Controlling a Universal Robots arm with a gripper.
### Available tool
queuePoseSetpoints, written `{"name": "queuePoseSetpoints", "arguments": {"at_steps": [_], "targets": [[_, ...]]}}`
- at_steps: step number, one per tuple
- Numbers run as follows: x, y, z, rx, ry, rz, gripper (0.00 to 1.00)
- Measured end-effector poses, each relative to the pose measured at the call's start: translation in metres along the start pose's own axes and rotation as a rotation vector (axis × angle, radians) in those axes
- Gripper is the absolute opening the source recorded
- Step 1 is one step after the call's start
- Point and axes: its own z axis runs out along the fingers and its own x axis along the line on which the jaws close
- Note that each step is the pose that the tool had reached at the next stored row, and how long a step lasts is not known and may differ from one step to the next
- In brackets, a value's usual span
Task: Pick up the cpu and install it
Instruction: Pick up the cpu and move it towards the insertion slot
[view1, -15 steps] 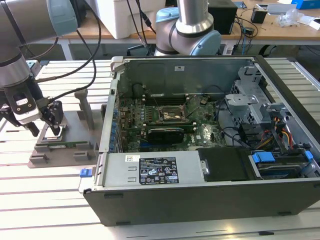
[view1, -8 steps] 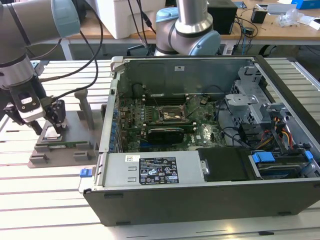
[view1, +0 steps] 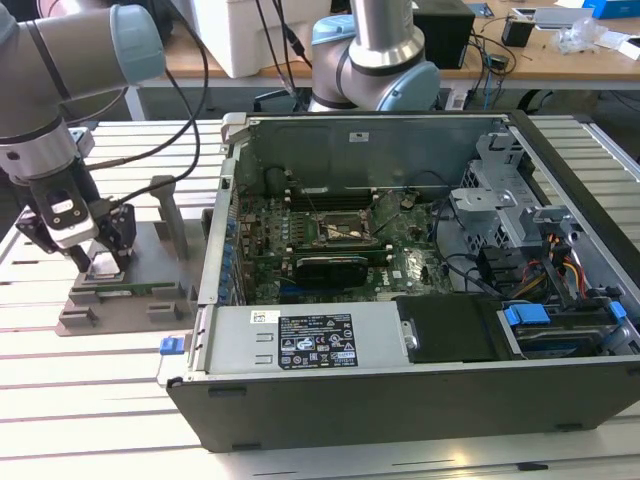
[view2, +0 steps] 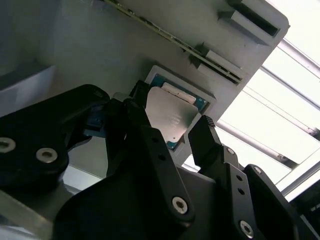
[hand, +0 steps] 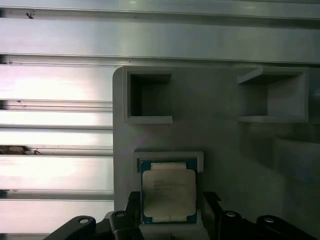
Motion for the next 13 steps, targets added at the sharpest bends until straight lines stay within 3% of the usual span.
{"name": "queuePoseSetpoints", "arguments": {"at_steps": [3, 6, 13], "targets": [[0.0, 0.0015, 0.002, -0.0001, 0.0001, 0.0, 0.6], [0.0005, 0.0023, 0.0024, -0.0078, 0.0, 0.002, 0.6], [0.001, 0.0025, 0.0065, -0.0086, 0.0002, 0.002, 0.6]]}}
